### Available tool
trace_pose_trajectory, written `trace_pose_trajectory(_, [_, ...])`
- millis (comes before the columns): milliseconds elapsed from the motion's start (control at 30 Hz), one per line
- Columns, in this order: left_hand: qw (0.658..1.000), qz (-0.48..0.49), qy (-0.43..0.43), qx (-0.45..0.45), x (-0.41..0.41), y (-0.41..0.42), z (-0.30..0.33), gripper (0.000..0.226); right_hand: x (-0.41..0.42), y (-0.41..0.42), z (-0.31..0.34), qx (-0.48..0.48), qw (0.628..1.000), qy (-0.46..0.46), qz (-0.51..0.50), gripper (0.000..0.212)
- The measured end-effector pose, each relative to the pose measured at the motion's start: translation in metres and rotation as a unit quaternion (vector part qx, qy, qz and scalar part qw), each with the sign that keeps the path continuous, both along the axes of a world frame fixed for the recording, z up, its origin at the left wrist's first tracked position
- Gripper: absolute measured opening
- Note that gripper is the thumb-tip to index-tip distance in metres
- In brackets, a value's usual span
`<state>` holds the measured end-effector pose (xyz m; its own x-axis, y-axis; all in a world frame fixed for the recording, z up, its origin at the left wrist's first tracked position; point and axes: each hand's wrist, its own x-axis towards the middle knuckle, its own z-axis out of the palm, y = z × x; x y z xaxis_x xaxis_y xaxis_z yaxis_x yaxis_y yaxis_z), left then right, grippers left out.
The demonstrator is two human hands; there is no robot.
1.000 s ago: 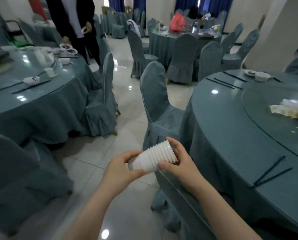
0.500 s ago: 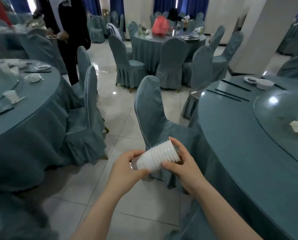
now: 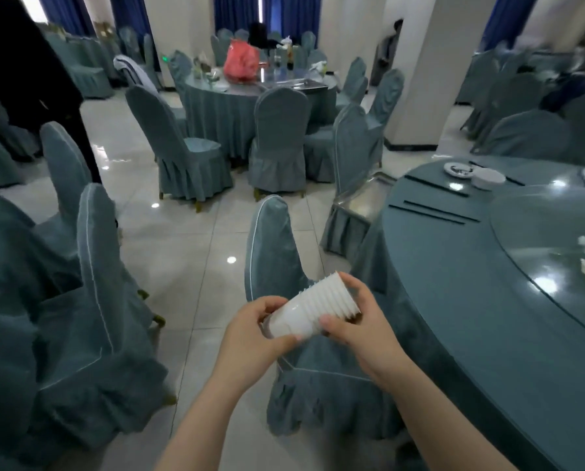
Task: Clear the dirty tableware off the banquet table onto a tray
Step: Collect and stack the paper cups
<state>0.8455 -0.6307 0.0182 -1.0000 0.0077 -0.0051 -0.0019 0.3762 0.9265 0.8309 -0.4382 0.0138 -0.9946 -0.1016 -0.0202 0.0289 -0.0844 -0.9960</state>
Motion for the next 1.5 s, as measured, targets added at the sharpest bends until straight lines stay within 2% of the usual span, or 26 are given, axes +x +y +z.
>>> trace_pose_trajectory(233, [0.994, -0.107, -0.008, 0.0, -0.141, -0.046, -0.001, 0.05, -0.092, -0.052, -0.001, -0.004, 0.991, 0.006, -0.135, 0.072])
trace_pose_trajectory(400, [0.979, -0.204, 0.0, -0.008, -0.22, -0.027, 0.003, 0.048, -0.144, -0.041, -0.002, -0.024, 0.972, 0.004, -0.234, 0.076])
trace_pose_trajectory(600, [0.961, -0.275, 0.023, -0.016, -0.317, 0.0, 0.004, 0.047, -0.217, -0.026, -0.004, -0.04, 0.953, 0.01, -0.3, 0.086])
trace_pose_trajectory(900, [0.905, -0.422, 0.002, -0.049, -0.437, 0.055, -0.019, 0.049, -0.29, -0.005, -0.016, -0.051, 0.918, -0.014, -0.392, 0.079])
trace_pose_trajectory(1067, [0.866, -0.498, -0.016, -0.033, -0.53, 0.073, -0.026, 0.05, -0.364, -0.007, -0.026, -0.053, 0.88, -0.023, -0.471, 0.072])
trace_pose_trajectory(1167, [0.852, -0.522, -0.007, -0.036, -0.598, 0.068, -0.023, 0.05, -0.429, -0.017, -0.028, -0.085, 0.863, -0.019, -0.497, 0.073])
trace_pose_trajectory(1267, [0.848, -0.528, -0.015, -0.037, -0.662, 0.056, -0.024, 0.061, -0.491, -0.027, -0.028, -0.106, 0.856, -0.018, -0.505, 0.071])
trace_pose_trajectory(1367, [0.848, -0.527, -0.038, -0.033, -0.717, 0.051, -0.025, 0.065, -0.545, -0.03, -0.028, -0.093, 0.86, -0.018, -0.501, 0.069])
trace_pose_trajectory(1500, [0.848, -0.526, -0.059, -0.027, -0.774, 0.057, -0.022, 0.058, -0.604, -0.022, -0.028, -0.068, 0.856, -0.019, -0.512, 0.069])
